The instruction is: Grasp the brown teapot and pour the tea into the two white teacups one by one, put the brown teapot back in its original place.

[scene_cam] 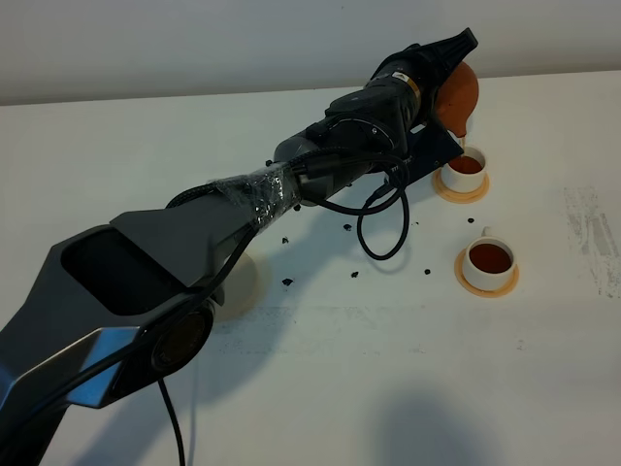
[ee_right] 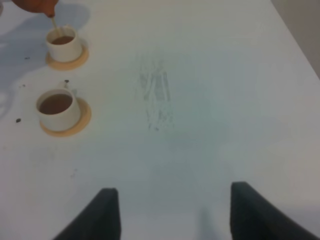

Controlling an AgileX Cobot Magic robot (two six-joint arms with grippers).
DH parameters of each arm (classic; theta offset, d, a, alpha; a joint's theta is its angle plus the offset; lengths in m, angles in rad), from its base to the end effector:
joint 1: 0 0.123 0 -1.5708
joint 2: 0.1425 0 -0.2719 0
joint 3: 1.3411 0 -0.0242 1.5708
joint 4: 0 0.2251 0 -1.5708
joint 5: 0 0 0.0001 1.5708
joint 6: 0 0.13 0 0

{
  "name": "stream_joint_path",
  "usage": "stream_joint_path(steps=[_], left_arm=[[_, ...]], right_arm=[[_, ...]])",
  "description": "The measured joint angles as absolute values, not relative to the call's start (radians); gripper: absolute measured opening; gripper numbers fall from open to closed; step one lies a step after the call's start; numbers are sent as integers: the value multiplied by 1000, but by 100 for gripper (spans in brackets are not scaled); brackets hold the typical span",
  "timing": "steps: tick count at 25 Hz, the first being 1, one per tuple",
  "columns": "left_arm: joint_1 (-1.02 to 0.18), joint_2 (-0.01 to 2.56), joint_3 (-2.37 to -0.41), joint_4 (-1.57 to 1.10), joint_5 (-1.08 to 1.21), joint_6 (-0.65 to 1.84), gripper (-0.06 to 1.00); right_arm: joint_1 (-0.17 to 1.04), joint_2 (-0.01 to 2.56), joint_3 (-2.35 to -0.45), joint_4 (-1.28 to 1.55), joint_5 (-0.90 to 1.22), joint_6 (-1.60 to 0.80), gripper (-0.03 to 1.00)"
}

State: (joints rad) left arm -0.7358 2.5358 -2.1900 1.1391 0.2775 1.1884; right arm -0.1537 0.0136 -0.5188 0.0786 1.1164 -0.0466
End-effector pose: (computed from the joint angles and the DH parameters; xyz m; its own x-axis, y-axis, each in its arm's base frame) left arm 0.4547 -0.3680 0.1639 0.5373 0.4769 0.6956 -0.1220 -0.7722 0.6236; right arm 0.0181 0.0065 0.2462 -0.4945 0.0644 -0.8668 0.0864 0.9960 0.0248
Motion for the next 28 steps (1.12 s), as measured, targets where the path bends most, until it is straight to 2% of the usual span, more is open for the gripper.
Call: stream_joint_path(steps=[28], left_arm=[[-736, 2536, -2177, 1216, 244, 1188, 9]], right_arm=[[-154, 14, -519, 79, 1116, -47, 47]])
